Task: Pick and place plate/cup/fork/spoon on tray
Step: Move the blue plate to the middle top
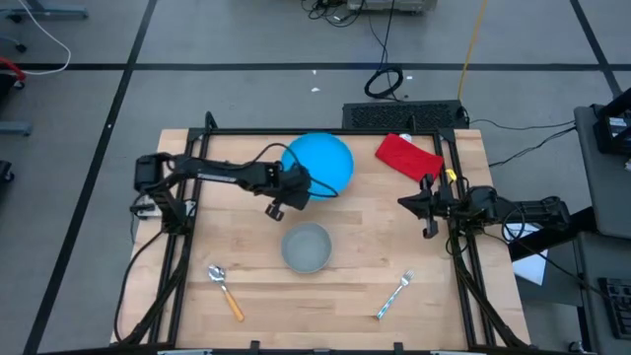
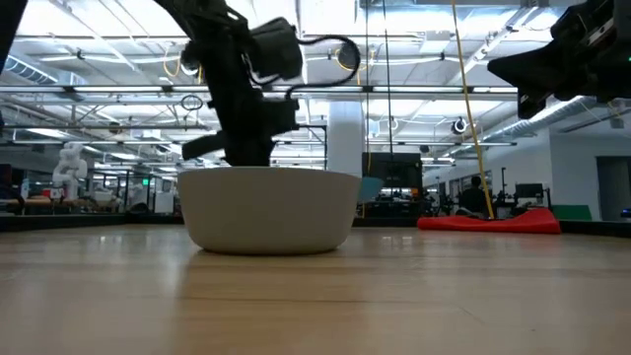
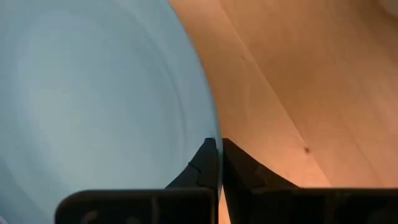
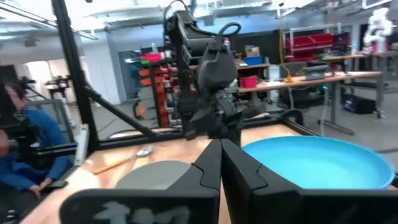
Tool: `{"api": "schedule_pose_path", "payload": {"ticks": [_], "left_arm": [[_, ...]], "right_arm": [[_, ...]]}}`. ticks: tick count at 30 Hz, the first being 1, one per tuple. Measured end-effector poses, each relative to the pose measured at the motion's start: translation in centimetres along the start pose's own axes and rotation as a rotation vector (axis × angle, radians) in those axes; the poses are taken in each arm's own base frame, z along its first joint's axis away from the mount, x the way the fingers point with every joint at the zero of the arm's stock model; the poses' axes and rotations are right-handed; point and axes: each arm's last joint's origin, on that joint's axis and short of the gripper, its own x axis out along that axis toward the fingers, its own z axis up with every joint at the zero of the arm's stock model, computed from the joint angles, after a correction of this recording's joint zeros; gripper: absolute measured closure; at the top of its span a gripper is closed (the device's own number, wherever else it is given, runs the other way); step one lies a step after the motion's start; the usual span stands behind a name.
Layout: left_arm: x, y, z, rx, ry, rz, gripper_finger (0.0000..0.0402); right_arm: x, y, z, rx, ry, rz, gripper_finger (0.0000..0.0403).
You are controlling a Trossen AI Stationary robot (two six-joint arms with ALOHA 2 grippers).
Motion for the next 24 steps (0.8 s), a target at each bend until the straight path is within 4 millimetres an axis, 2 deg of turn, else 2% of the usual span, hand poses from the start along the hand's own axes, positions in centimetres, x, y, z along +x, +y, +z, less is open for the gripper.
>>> {"api": "schedule_pose_path", "payload": {"ticks": [5,14,18,24], "left_arm": [[1.5,0.2,-0.1,0.084,0.014,-0.029,0.0397],[3.5,0.4,-0.3,0.084,-0.010,-0.063,0.0394],[3.8,0.4,-0.2,0.094,-0.007,-0.064,0.0382],[4.0,0.7,-0.5,0.042,0.010,-0.055,0.0385]], "right_arm": [[0.1,0.0,-0.1,0.022,0.013,-0.005,0.0403],[0.1,-0.2,-0.2,0.024,0.016,-0.063,0.0403],[0.2,-0.2,-0.2,0.016,0.016,-0.081,0.0403],[0.3,-0.3,-0.4,0.008,0.033,-0.114,0.0403]]}}
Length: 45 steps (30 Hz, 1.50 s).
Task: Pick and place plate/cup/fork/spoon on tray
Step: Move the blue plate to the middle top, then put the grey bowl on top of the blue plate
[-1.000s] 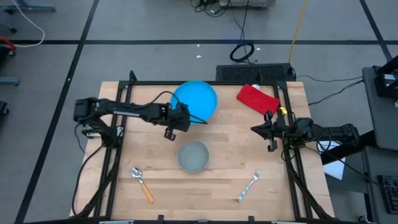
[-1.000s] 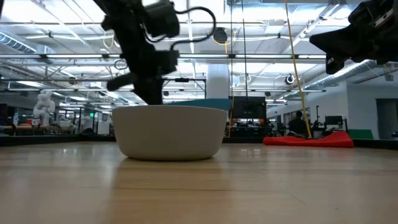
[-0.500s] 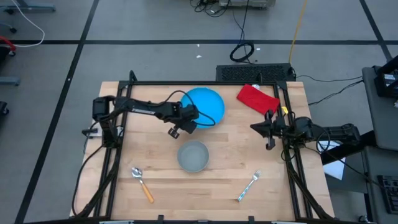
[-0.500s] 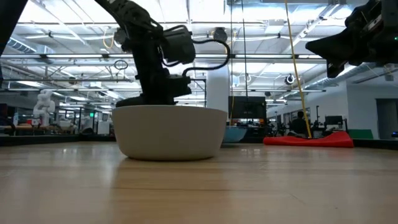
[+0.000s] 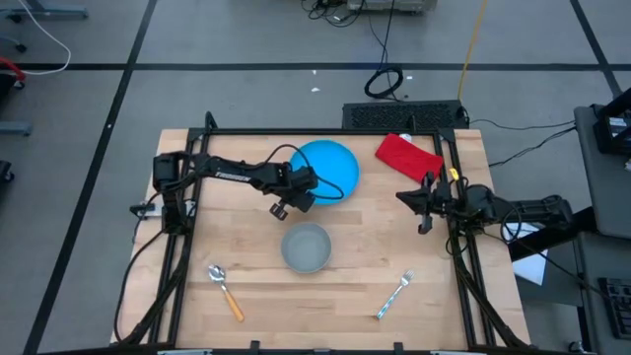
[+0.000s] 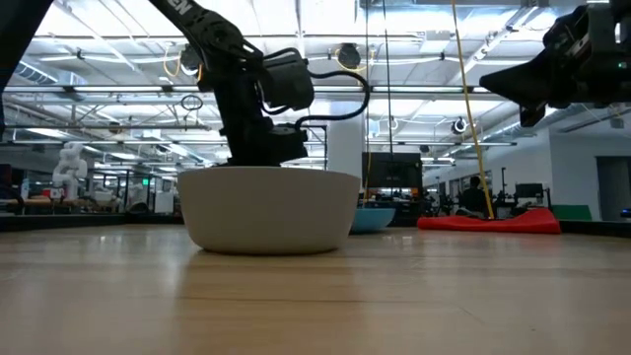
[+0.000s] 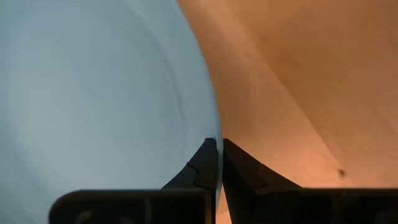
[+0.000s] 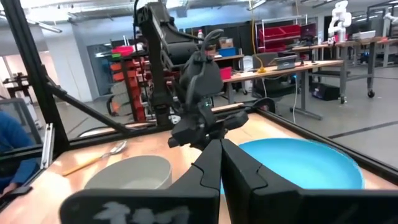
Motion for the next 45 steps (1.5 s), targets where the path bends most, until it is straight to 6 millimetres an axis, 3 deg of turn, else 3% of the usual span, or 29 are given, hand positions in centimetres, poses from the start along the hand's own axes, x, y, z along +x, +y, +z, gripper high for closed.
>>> {"api": "schedule_pose_path", "payload": {"ticks": [12,19,24,32,39,45], "left_arm": [[0.1,0.2,-0.1,-0.114,0.042,0.052,0.0304],[-1.3,-0.4,0.7,-0.158,0.053,0.099,0.0268],[-3.9,-0.7,1.3,-0.224,0.024,0.152,0.0257],[-10.3,-1.6,2.0,-0.389,-0.138,0.255,0.0256],[-14.4,-3.8,2.6,-0.452,-0.195,0.331,0.0256],[-17.0,-5.9,2.7,-0.493,-0.244,0.319,0.0256]], "right_arm": [[0.4,0.0,-0.5,0.000,0.055,-0.007,0.0403],[0.5,0.0,-0.7,-0.005,0.078,-0.010,0.0403],[0.6,0.0,-0.8,0.035,0.085,-0.013,0.0403],[0.8,0.1,-1.2,0.137,0.127,-0.013,0.0403],[1.1,0.6,-1.3,0.159,0.142,0.021,0.0402],[1.4,1.0,-2.3,0.118,0.271,0.034,0.0402]]}}
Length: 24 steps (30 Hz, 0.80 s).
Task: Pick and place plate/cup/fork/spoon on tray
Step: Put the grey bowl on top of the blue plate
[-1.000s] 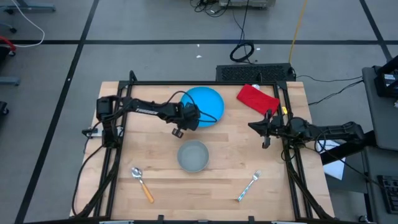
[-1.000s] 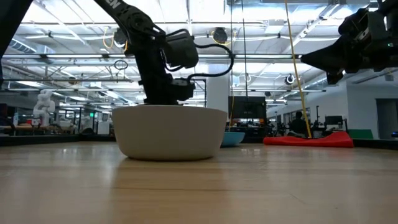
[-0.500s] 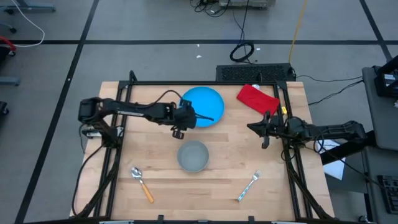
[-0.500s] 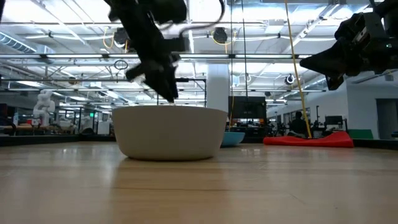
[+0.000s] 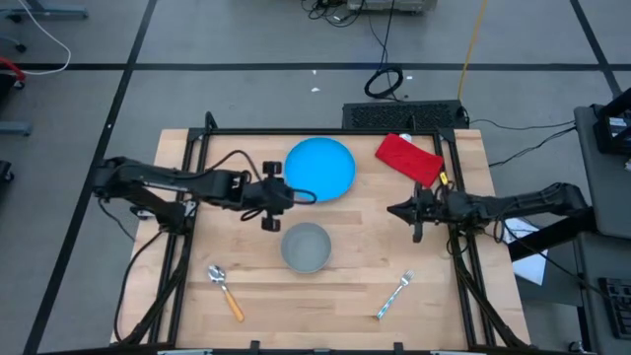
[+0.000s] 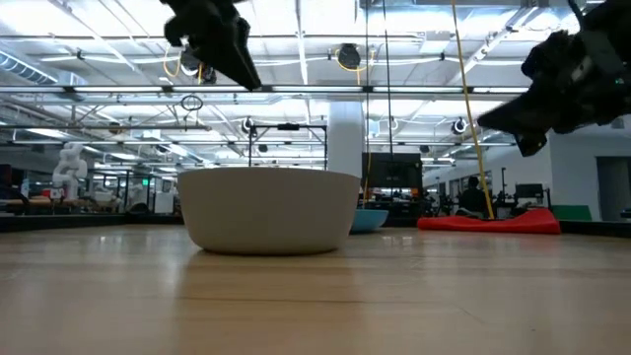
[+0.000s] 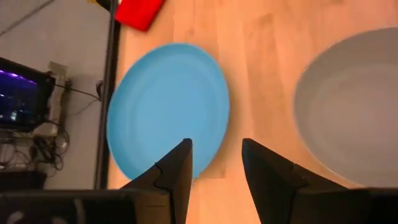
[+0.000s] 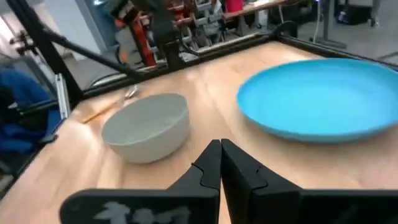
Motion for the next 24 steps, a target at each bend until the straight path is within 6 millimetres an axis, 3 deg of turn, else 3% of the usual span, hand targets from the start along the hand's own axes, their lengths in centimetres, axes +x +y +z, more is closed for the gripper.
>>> {"api": "schedule_pose_path", "payload": {"ticks": [8,15,24], "left_arm": [[-3.0,-1.9,-0.4,-0.101,-0.020,-0.007,0.0256],[-3.7,-5.0,-2.8,-0.197,-0.017,0.041,0.0257],[-3.7,-8.0,-5.2,-0.318,-0.164,0.044,0.0257]], "right_arm": [[0.7,1.7,2.8,-0.035,0.044,0.034,0.0402],[2.0,3.8,6.1,-0.112,0.109,0.042,0.0398],[5.2,6.6,10.4,-0.179,0.251,0.058,0.0330]]}}
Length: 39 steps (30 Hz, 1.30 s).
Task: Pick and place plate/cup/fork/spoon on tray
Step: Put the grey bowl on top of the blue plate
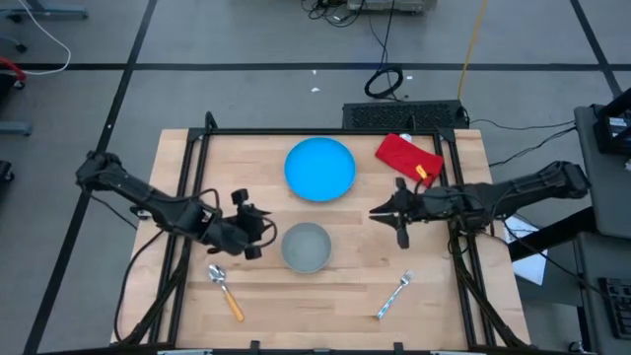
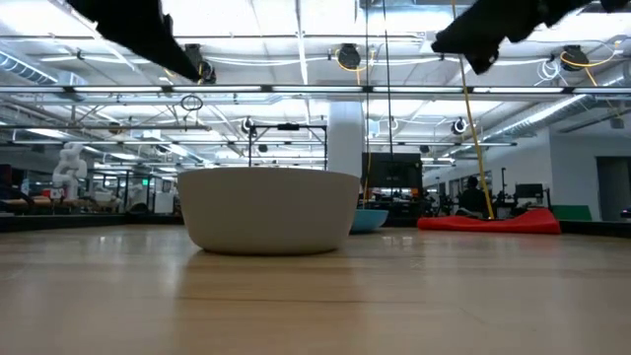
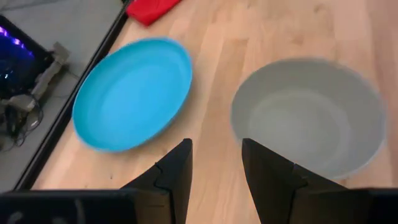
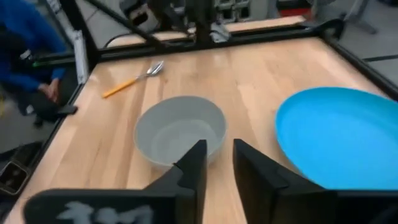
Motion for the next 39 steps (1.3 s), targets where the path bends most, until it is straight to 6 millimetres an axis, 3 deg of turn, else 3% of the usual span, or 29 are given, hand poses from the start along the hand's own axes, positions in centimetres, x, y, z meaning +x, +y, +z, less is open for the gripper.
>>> {"api": "schedule_pose_path", "payload": {"ticks": [10,15,20,32,39], "left_arm": [[-0.2,-0.3,-0.2,-0.066,-0.019,0.029,0.0257],[-0.2,-0.4,-0.3,-0.069,-0.023,0.037,0.0257],[0.6,-0.5,-2.0,-0.071,0.003,0.064,0.0257],[2.2,-0.8,-5.4,-0.117,-0.015,0.043,0.0257],[1.4,-0.4,-5.0,-0.163,-0.060,0.020,0.0257]], "right_arm": [[3.2,2.0,4.0,-0.071,0.162,0.094,0.0258],[4.5,3.5,5.7,-0.138,0.181,0.125,0.0241],[6.1,5.3,7.0,-0.175,0.197,0.177,0.0236],[11.9,8.8,7.0,-0.249,0.354,0.200,0.0236],[14.6,9.3,4.7,-0.311,0.451,0.199,0.0213]]}}
